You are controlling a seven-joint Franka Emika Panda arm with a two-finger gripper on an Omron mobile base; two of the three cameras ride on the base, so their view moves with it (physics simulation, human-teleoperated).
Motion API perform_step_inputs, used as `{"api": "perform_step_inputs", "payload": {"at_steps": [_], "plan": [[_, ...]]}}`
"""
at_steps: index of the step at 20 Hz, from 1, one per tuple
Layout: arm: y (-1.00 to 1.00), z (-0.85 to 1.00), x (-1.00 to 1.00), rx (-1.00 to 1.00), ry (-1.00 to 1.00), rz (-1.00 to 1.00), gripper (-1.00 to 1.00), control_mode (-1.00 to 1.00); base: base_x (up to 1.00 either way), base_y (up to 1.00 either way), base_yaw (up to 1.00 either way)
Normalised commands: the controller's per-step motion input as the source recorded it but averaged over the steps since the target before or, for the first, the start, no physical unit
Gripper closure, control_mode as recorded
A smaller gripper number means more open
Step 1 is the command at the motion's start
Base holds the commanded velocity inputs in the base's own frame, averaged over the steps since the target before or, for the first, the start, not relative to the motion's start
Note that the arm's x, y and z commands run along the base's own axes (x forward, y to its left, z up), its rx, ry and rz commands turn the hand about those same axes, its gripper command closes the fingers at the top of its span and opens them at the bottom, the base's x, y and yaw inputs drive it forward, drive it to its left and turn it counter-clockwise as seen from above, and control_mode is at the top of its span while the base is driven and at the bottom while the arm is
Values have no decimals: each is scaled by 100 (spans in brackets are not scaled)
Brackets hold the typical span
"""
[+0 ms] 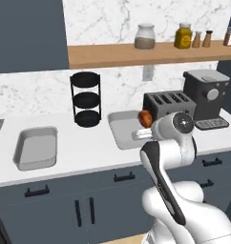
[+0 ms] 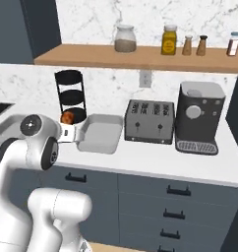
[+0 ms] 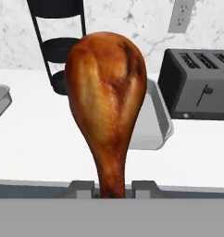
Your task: Place one corn and one chicken drumstick in each tupperware on the nearby counter, to pack two identical lunches.
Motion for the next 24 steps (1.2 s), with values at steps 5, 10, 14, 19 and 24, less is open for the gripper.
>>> {"api": "perform_step_inputs", "payload": {"at_steps": [5,10,14,19,24], "plan": [[0,0,0,0,0,0,100,100,89,42,-32],[0,-16,0,-1,3,-3,100,-100,39,5,-18],[0,-91,0,-4,17,-10,100,-100,0,0,0],[0,-61,40,0,19,-1,100,-100,0,0,0],[0,-44,49,0,16,1,100,-100,0,0,0]]}}
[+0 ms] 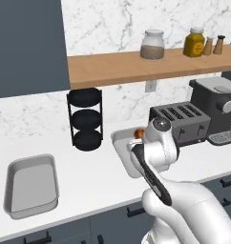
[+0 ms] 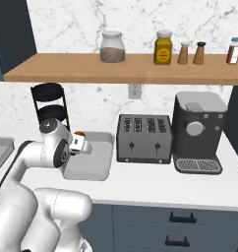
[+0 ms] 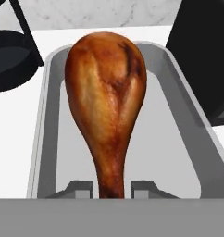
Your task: Place one corn and one chicken drumstick in each tupperware on the nearby counter, to pack two identical lunches.
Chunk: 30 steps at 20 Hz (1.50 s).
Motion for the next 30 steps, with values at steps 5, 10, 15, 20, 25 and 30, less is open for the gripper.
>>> {"api": "perform_step_inputs", "payload": {"at_steps": [5,10,15,20,25,30], "plan": [[0,-63,44,0,8,8,100,-100,0,0,0],[0,-71,25,0,-1,8,100,-100,0,0,0],[0,-53,6,0,-7,3,100,-100,0,0,0],[0,-42,2,0,-1,1,100,-100,0,0,0],[0,-28,10,0,0,0,-100,-100,0,0,0],[0,-12,21,0,-1,0,-100,-100,0,0,0]]}}
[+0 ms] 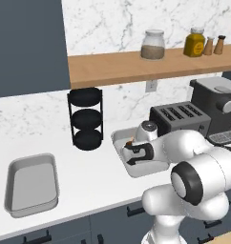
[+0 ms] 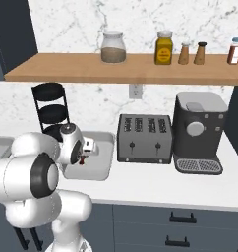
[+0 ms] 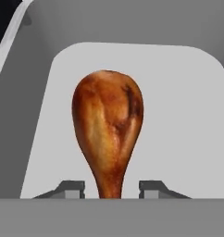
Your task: Place one corn and one chicken drumstick in each tupperware on the nearby counter, to pack two identical lunches.
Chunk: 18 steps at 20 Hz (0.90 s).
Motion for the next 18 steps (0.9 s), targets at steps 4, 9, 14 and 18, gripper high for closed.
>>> {"api": "perform_step_inputs", "payload": {"at_steps": [4,9,14,18], "plan": [[0,0,-3,0,-2,0,-100,-100,0,0,0],[0,37,-88,0,-17,0,-100,-100,0,0,0],[0,89,-100,0,-22,0,-100,-100,0,0,0],[-7,46,-100,0,-17,-1,-100,-100,0,0,0]]}}
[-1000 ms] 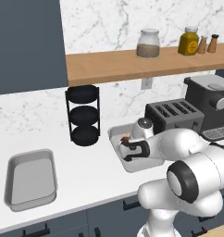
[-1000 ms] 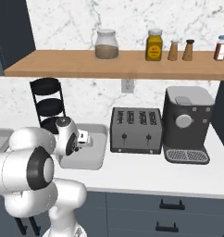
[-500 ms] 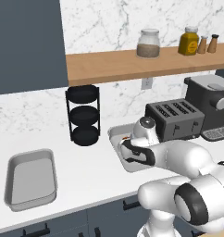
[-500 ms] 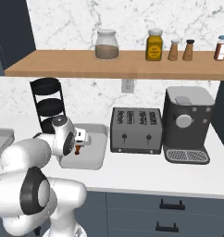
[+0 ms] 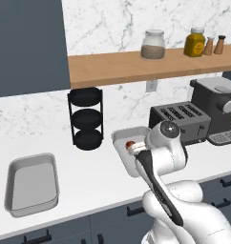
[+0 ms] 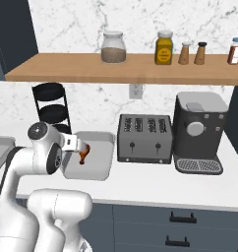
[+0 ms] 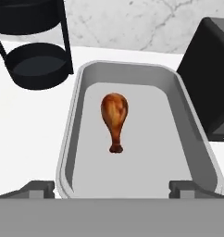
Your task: Place one corn and one chicken drumstick in each tupperware on the nearby counter, to pack two identical lunches.
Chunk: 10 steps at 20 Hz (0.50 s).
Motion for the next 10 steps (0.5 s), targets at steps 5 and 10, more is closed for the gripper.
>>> {"api": "perform_step_inputs", "payload": {"at_steps": [5,10], "plan": [[-38,0,-100,1,-9,-2,-100,-100,0,0,0],[-45,-2,-99,2,-8,0,-100,-100,0,0,0]]}}
